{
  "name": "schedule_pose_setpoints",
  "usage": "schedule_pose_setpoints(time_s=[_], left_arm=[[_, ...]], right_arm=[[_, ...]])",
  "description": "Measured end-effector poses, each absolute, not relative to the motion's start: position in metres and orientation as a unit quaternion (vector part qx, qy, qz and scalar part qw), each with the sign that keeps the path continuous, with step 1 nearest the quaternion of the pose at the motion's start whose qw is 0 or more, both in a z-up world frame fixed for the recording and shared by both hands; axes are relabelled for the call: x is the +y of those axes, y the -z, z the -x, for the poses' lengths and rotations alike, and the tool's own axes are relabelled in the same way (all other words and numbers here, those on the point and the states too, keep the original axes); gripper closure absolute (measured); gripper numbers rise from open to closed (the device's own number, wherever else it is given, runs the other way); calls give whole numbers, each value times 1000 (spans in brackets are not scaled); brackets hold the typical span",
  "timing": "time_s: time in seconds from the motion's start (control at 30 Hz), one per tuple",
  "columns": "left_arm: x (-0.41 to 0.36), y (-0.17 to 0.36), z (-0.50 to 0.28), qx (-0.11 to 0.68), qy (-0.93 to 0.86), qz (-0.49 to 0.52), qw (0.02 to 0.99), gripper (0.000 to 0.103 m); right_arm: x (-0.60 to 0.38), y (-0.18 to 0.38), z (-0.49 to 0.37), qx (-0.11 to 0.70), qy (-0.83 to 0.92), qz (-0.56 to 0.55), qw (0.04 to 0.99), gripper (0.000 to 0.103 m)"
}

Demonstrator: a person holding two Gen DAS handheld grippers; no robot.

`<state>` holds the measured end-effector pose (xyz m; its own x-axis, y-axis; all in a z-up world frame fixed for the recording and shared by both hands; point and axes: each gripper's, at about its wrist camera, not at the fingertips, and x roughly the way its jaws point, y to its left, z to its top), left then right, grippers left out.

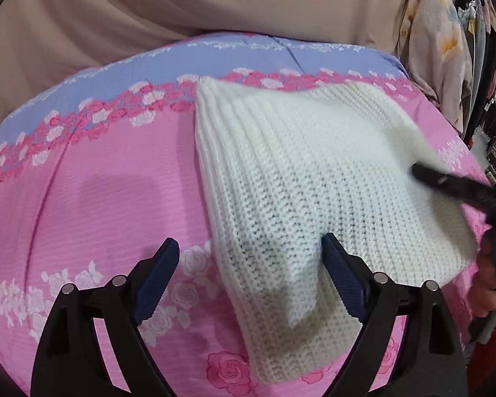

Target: Fold small clothes

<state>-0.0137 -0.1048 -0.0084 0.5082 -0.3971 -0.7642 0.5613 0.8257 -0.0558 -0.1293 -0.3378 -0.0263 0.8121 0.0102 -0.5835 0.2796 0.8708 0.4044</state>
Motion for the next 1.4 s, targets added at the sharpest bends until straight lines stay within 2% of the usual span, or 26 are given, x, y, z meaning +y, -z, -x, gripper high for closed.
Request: schedule_pose_setpoints(time_s=[0.07, 0.17, 0.23, 0.3, 0.33, 0.5, 0.57, 0.63, 0.73, 0.83, 0.97, 1.1, 1.13, 1.17, 1.27, 1.4], left_arm=[[-100, 8, 13, 410, 276, -100, 863, 17], [-97, 12, 12, 415, 279, -99, 860, 16], [-96, 16, 11, 422, 281, -93, 857, 15], [-94, 18, 11, 425, 282, -88, 856, 15], [-94, 18, 12, 426, 282, -87, 855, 15], [-96, 14, 17, 423, 275, -98, 858, 15], [-96, 15, 19, 423, 274, -98, 858, 15], [-97, 16, 19, 428, 274, -95, 856, 15], [-98, 16, 21, 428, 272, -102, 856, 15], [-99, 15, 24, 424, 268, -107, 858, 15], [-100, 15, 23, 426, 267, -107, 858, 15], [-100, 16, 23, 426, 266, -107, 858, 15], [-100, 16, 23, 427, 268, -106, 857, 15], [-100, 16, 23, 429, 272, -104, 855, 15], [-94, 12, 21, 429, 283, -85, 853, 15], [-83, -2, 12, 431, 313, -29, 846, 9]], right_arm=[[-321, 1, 150, 263, 83, -209, 938, 72], [-291, -7, 157, 265, 41, -187, 945, 71], [-268, 13, 149, 309, 21, -160, 937, 72], [-255, 47, 137, 363, 42, -126, 922, 82], [-254, 64, 132, 381, 58, -120, 915, 82], [-244, 35, 162, 334, 35, -151, 930, 80], [-242, 45, 161, 352, 41, -143, 924, 77], [-252, 68, 157, 385, 57, -138, 911, 81], [-256, 55, 163, 367, 50, -155, 916, 80], [-264, 22, 170, 312, 52, -165, 934, 77], [-279, 2, 157, 286, 74, -157, 942, 74], [-302, 35, 125, 327, 109, -175, 922, 73], [-304, 43, 119, 336, 128, -170, 918, 69], [-305, 45, 117, 332, 138, -165, 918, 53], [-312, 36, 125, 325, 120, -200, 916, 51], [-319, 25, 141, 305, 118, -210, 922, 51]])
